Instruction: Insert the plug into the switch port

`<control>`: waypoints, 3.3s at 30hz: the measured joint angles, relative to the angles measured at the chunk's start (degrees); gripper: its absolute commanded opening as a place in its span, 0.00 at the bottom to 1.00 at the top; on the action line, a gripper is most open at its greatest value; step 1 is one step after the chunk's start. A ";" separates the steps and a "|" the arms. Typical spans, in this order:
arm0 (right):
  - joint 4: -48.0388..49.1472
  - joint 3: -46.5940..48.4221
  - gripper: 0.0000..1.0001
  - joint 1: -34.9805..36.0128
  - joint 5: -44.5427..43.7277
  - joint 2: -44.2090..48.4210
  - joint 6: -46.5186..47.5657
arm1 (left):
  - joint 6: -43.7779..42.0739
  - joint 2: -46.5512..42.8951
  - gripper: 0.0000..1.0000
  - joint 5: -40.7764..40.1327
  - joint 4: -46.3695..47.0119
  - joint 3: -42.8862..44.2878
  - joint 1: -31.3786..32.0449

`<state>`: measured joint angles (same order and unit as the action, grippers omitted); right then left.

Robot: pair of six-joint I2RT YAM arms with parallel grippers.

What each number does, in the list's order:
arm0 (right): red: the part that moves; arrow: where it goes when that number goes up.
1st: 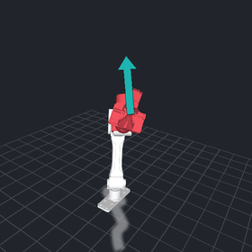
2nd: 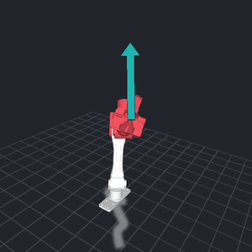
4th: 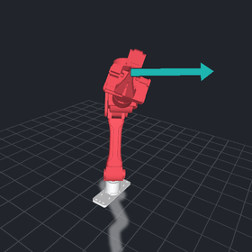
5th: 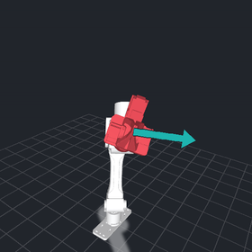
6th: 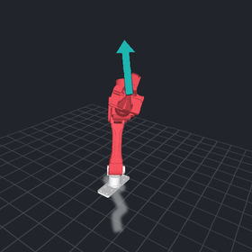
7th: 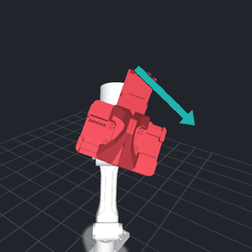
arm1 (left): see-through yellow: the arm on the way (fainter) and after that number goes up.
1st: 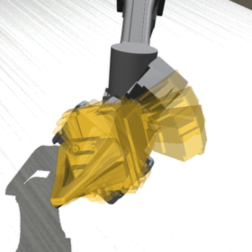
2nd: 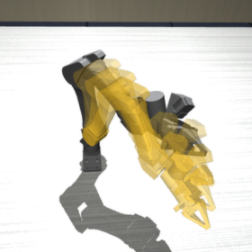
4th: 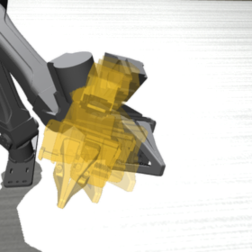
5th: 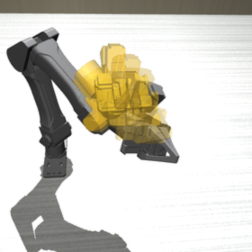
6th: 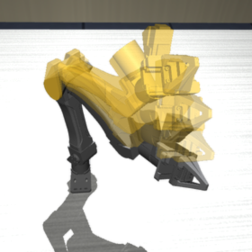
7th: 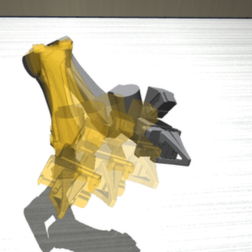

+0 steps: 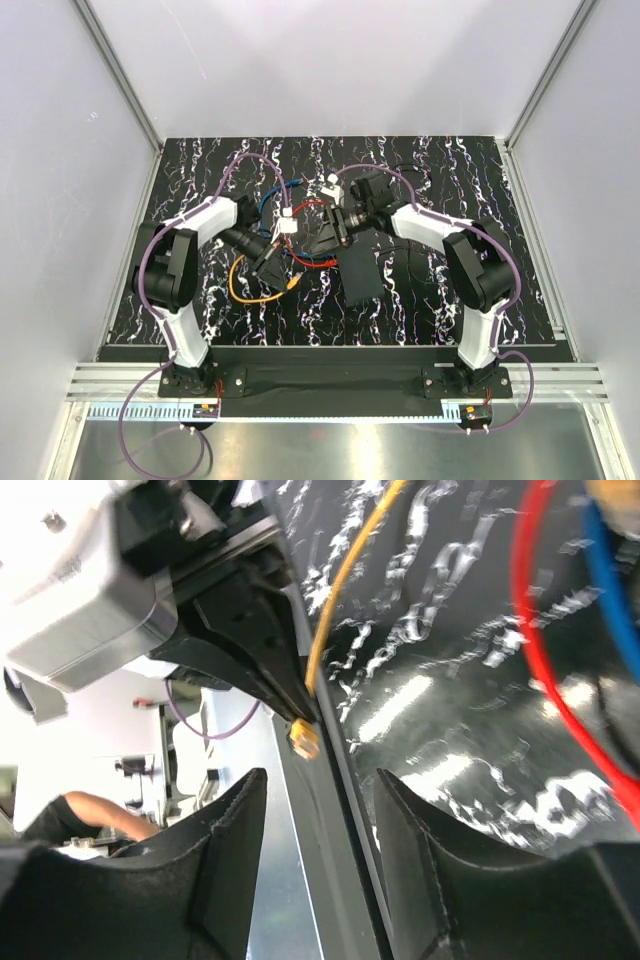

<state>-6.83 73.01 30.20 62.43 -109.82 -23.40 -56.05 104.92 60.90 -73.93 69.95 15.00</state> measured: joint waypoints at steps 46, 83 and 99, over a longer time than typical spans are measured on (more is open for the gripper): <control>8.52 -3.32 0.00 7.30 0.15 0.00 2.78 | -3.98 1.16 0.39 5.97 -1.97 0.72 -5.57; 14.34 -8.44 0.00 6.10 -8.63 -1.84 -26.88 | 36.72 -40.13 0.40 -33.22 50.88 -30.36 12.13; 15.15 -9.31 0.00 5.99 -9.53 -1.86 -27.58 | 41.11 -34.64 0.00 -32.70 53.02 -30.08 13.86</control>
<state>8.32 63.70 36.18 52.90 -111.68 -50.98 -14.94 70.28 28.21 -20.91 39.88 28.86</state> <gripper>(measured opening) 0.032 0.074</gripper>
